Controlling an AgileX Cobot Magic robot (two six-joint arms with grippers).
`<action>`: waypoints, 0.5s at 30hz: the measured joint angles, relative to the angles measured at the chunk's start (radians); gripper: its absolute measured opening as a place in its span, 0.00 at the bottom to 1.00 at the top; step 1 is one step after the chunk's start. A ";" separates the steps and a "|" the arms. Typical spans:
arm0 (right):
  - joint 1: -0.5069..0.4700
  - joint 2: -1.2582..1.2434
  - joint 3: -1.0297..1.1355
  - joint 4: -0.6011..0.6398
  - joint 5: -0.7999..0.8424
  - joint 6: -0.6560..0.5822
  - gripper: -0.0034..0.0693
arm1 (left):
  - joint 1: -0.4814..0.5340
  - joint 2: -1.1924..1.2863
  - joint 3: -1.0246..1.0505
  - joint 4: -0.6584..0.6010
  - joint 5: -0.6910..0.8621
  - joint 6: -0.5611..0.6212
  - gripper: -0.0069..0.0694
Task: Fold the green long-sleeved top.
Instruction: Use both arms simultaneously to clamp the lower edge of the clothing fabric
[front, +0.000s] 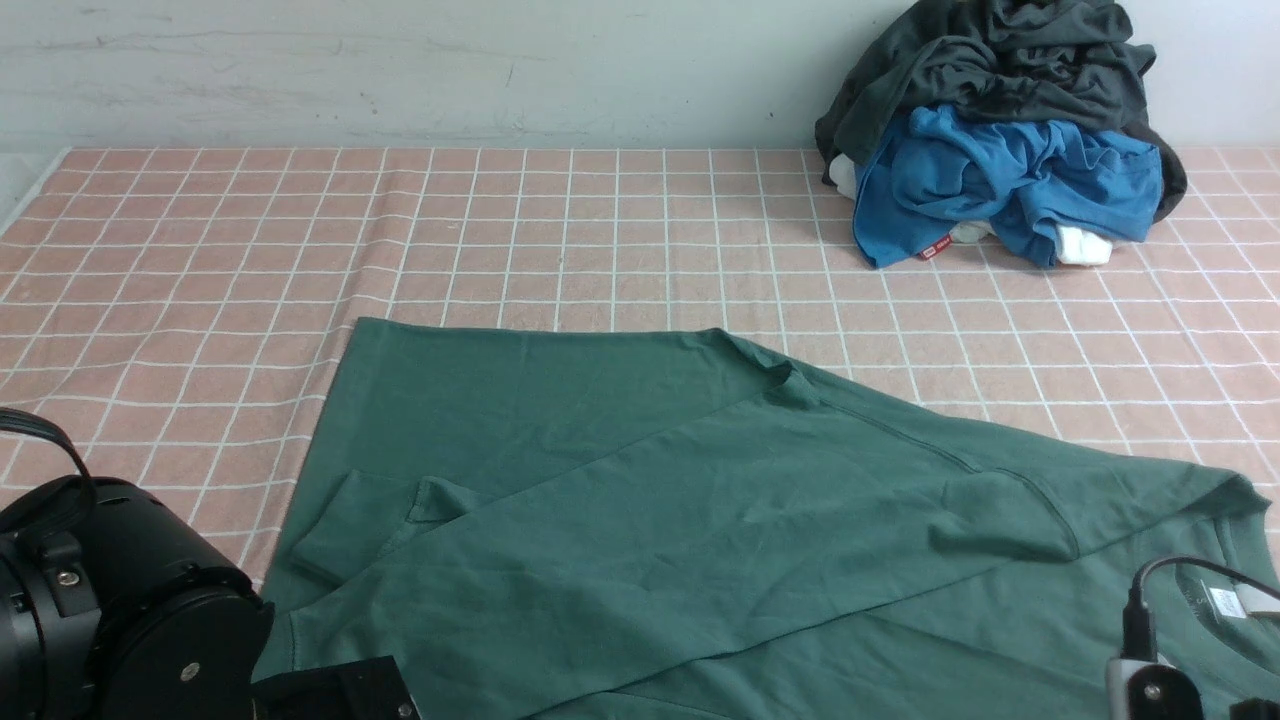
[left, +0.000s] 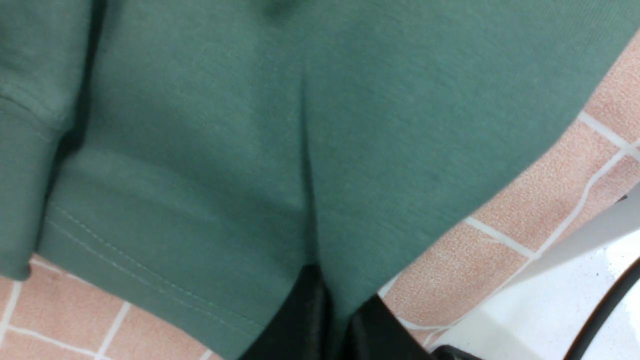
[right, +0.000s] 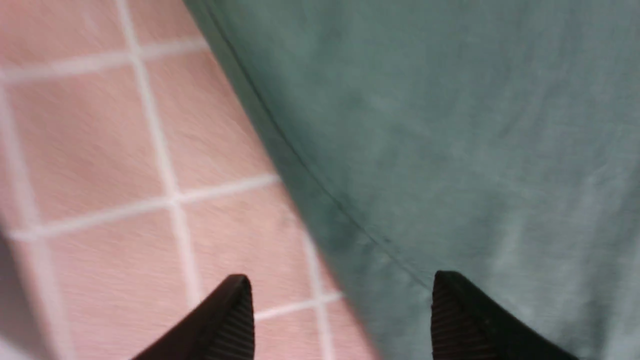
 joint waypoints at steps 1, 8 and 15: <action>0.000 0.000 0.011 -0.025 -0.021 0.000 0.66 | 0.000 0.000 0.000 0.000 0.000 0.000 0.09; 0.000 0.086 0.041 -0.212 -0.138 0.100 0.66 | 0.000 0.000 0.000 -0.013 -0.009 0.001 0.09; 0.000 0.190 0.040 -0.260 -0.207 0.118 0.65 | 0.000 0.000 0.000 -0.015 -0.011 0.001 0.09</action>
